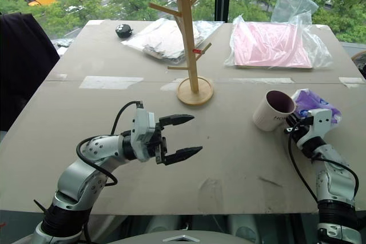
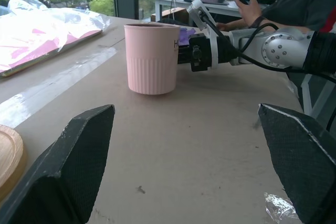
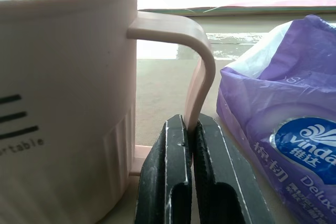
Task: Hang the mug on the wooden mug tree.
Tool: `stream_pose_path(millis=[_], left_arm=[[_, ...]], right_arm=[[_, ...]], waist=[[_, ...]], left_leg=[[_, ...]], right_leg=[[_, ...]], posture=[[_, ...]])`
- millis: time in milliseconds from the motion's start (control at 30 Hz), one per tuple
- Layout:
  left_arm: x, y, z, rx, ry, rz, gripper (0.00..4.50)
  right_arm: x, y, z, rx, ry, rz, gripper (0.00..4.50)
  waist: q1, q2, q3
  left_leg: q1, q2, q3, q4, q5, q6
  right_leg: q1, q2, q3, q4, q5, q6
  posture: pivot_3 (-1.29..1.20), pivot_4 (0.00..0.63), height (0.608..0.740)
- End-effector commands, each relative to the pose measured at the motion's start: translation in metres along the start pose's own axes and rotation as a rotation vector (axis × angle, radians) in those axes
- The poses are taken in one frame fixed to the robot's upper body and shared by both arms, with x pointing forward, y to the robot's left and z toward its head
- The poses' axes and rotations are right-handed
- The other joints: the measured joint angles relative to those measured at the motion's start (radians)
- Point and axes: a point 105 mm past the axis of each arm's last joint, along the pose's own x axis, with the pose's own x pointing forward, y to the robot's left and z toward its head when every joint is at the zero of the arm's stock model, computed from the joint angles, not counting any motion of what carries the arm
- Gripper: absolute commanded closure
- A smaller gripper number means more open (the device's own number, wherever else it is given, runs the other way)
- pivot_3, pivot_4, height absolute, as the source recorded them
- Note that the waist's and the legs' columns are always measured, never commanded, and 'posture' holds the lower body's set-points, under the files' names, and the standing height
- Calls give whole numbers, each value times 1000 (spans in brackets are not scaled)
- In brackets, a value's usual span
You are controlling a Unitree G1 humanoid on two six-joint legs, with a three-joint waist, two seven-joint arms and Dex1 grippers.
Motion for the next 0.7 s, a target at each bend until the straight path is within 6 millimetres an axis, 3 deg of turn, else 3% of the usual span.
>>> stream_pose_path(millis=[33,300,500,700], left_arm=[[0,-2,16,55,-56,-2,0],[-5,21,28,-33,-229,251,0],[-13,31,33,-51,-314,370,0],[-19,27,36,-78,-404,418,0]], right_arm=[[7,19,32,-184,-57,129,4481],[30,74,97,-441,-145,423,4481],[41,108,132,-647,-156,580,4481],[57,133,168,-800,-150,633,4481]], waist=[[-5,0,0],[-13,1,1],[-5,1,1],[-10,0,1]], left_leg=[[0,0,0,0,0,0],[1,0,-2,0,0,0],[-1,0,-1,0,0,0],[-1,0,-1,0,0,0]], right_leg=[[0,0,0,0,0,0],[0,1,2,0,0,0],[0,1,-1,-1,0,0],[-1,0,1,-1,0,0]], posture=[[0,150,740],[0,150,740],[0,150,740],[0,150,740]])
